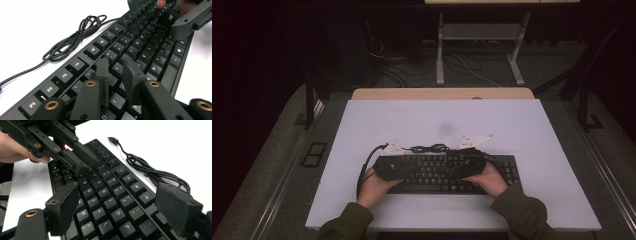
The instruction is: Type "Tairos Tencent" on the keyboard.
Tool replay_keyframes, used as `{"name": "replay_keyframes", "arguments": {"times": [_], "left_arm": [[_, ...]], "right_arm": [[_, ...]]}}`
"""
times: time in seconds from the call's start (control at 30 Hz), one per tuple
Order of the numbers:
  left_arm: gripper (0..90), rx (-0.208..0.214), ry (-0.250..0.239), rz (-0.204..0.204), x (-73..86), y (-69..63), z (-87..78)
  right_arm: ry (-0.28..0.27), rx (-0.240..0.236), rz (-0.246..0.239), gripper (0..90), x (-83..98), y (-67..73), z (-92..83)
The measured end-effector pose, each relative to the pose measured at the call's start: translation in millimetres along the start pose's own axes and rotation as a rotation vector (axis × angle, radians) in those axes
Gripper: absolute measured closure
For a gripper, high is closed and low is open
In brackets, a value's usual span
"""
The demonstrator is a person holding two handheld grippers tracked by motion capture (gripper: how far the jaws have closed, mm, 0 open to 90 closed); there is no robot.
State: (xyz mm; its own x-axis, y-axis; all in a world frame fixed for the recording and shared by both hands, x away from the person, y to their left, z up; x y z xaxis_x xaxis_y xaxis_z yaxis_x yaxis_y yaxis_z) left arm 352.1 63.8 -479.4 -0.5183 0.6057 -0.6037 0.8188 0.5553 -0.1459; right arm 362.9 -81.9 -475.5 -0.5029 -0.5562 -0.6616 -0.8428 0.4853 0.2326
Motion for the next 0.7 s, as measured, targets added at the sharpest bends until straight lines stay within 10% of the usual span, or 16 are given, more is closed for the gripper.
{"name": "replay_keyframes", "arguments": {"times": [0.7], "left_arm": [[26.9, -0.011, -0.067, -0.008, 12.7, -0.9, -24.9]], "right_arm": [[-0.018, 0.041, 0.019, 18.6, 27.2, -9.9, -36.6]]}}
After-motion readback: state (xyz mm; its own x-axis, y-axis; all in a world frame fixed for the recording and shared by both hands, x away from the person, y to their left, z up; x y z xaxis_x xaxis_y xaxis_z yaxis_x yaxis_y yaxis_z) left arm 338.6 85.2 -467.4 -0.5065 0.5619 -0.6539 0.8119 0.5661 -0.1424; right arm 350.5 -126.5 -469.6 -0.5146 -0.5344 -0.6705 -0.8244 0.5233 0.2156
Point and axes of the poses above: each handheld gripper's, and its own axes: z roughly forward along the jaws, x roughly out of its underside, y roughly to its left, the point moved 9 cm from there along z, roughly forward along the jaws, and after that the axes turned 15 degrees about y, right-handed, at the moved point
